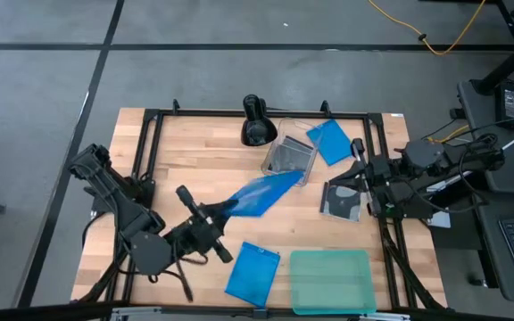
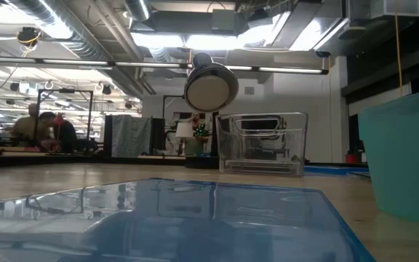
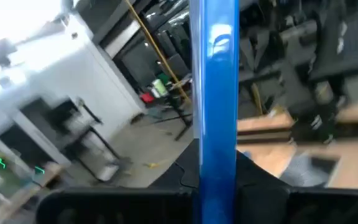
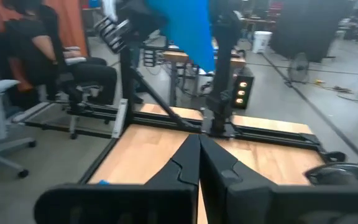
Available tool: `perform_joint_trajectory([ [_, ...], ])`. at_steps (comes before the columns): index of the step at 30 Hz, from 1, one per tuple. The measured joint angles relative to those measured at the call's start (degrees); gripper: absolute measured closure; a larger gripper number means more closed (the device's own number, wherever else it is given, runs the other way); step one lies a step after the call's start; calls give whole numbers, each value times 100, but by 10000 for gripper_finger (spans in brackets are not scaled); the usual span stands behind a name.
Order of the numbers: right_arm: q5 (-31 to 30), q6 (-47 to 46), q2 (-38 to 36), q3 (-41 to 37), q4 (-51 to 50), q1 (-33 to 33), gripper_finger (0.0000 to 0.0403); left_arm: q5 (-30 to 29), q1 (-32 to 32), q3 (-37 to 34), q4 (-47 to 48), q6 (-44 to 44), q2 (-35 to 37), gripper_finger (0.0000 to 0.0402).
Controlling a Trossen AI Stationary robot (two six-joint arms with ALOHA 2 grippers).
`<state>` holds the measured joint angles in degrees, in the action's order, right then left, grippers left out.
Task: Pick & place jewel cases by type
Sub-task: Put the bottom left blue CD case into the light green bin
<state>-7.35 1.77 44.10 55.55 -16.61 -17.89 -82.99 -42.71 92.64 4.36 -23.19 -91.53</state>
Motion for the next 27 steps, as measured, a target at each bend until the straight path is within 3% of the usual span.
perform_joint_trajectory([
  [5,377,-1,0,2,-127,0,397,990,68,0,27,2189,50,393],
  [11,873,1,0,2,-429,-4,397,3522,404,4,228,4987,12,393],
  [19,1825,-19,-121,3,-934,-4,397,5829,866,4,412,6104,-462,393],
  [23,2837,-272,-111,4,-961,-7,397,6057,1110,-2,575,6241,-714,393],
  [27,2950,-473,-111,4,-839,-4,397,5562,1282,-2,604,6007,-761,393],
])
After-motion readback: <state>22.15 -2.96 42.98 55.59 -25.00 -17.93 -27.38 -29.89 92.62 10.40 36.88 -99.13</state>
